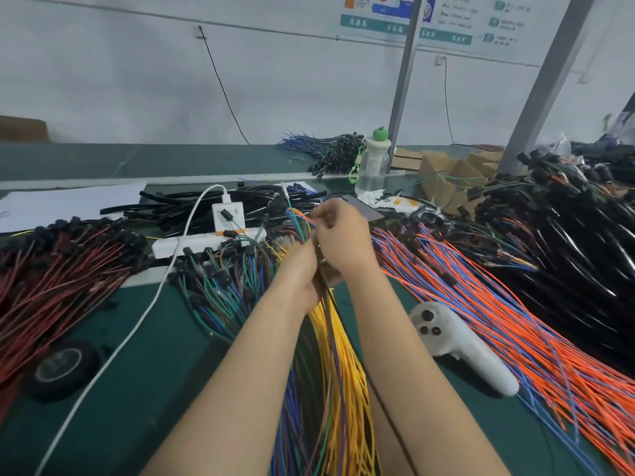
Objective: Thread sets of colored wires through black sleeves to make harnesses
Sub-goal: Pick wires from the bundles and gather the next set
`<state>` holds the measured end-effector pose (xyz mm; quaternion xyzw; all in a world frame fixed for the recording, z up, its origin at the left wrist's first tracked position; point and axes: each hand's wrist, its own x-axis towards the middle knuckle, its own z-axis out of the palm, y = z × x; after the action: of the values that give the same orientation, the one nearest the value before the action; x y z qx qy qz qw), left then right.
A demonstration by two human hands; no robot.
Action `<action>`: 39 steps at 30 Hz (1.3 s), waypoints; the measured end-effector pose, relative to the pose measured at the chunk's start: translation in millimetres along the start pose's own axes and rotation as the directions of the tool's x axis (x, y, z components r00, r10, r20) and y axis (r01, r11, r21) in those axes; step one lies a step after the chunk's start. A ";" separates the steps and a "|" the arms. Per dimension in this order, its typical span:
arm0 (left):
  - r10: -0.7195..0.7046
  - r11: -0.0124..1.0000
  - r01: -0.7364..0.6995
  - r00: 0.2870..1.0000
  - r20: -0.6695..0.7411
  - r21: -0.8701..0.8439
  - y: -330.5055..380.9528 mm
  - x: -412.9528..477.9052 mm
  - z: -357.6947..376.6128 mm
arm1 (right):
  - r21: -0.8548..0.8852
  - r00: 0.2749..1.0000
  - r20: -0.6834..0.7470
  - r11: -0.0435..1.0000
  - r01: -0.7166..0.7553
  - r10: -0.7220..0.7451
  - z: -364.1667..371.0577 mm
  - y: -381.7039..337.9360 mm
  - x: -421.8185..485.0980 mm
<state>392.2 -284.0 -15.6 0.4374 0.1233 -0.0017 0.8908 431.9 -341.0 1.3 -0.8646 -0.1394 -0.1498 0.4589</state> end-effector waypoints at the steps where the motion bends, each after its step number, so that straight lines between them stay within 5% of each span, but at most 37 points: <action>1: 0.029 0.998 -0.029 1.000 0.003 0.050 2.4 -2.6 -2.0 | 0.054 1.000 0.025 0.999 -0.006 0.005 0.5 -7.2 -1.6; 5: 0.220 0.937 -0.177 0.968 -0.118 0.301 20.5 -9.6 -13.8 | 0.056 0.993 0.113 0.998 0.029 -0.036 -6.4 -33.8 -9.2; 7: 0.298 0.931 -0.245 0.938 -0.178 0.269 42.9 -13.4 -23.0 | -0.034 0.981 0.194 0.999 0.009 -0.002 -16.7 -42.4 -18.8; 11: 0.402 0.916 -0.388 0.891 -0.211 0.105 82.9 -29.6 -38.9 | 0.131 0.796 0.602 0.975 -0.177 0.064 -24.9 -58.6 -63.1; 16: 0.428 0.903 -0.419 0.894 -0.131 0.094 87.7 -56.1 -49.0 | -0.016 0.903 0.395 0.981 0.192 -0.170 9.5 -86.9 -81.1; 20: 0.348 0.919 -0.335 0.937 -0.029 0.207 85.6 -72.1 -64.9 | -0.220 0.890 0.443 0.949 0.225 -0.108 24.0 -94.6 -84.2; 22: 0.362 0.896 -0.334 0.931 -0.044 0.293 86.6 -77.9 -72.7 | -0.118 0.868 0.484 0.974 0.194 -0.114 23.0 -100.1 -91.6; 24: 0.400 0.831 -0.348 0.916 -0.034 0.434 90.7 -86.1 -77.1 | 0.220 0.823 0.562 0.974 -0.054 -0.081 23.7 -101.6 -101.5; 26: 0.440 0.647 -0.351 0.897 0.044 0.677 99.4 -97.2 -76.0 | 0.532 0.708 0.703 0.712 -0.459 -0.069 25.1 -99.7 -115.0; 28: 0.442 0.437 -0.343 0.887 0.134 0.832 109.4 -106.7 -71.1 | 0.649 0.691 0.713 0.484 -0.587 -0.116 27.9 -99.4 -122.6; 29: 0.427 0.418 -0.348 0.891 0.156 0.839 113.1 -110.4 -67.4 | 0.692 0.729 0.677 0.426 -0.583 -0.102 29.1 -103.9 -122.8; 32: 0.294 0.620 -0.324 0.940 0.171 0.715 107.8 -121.9 -54.5 | 0.869 0.902 0.428 0.249 -0.427 0.054 27.2 -118.9 -110.0; 34: 0.158 0.772 -0.263 0.961 0.226 0.579 95.6 -125.9 -51.5 | 0.949 0.948 0.284 0.101 -0.299 0.143 18.1 -124.6 -95.2; 39: -0.091 0.687 -0.174 0.943 0.321 0.706 79.2 -132.8 -72.1 | 0.990 0.970 0.125 -0.089 -0.109 0.209 -11.7 -112.5 -64.1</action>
<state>256.5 -192.9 33.1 0.7494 -0.0490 -0.1033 0.6522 329.1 -296.7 67.3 -0.2597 -0.0855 0.0249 0.9616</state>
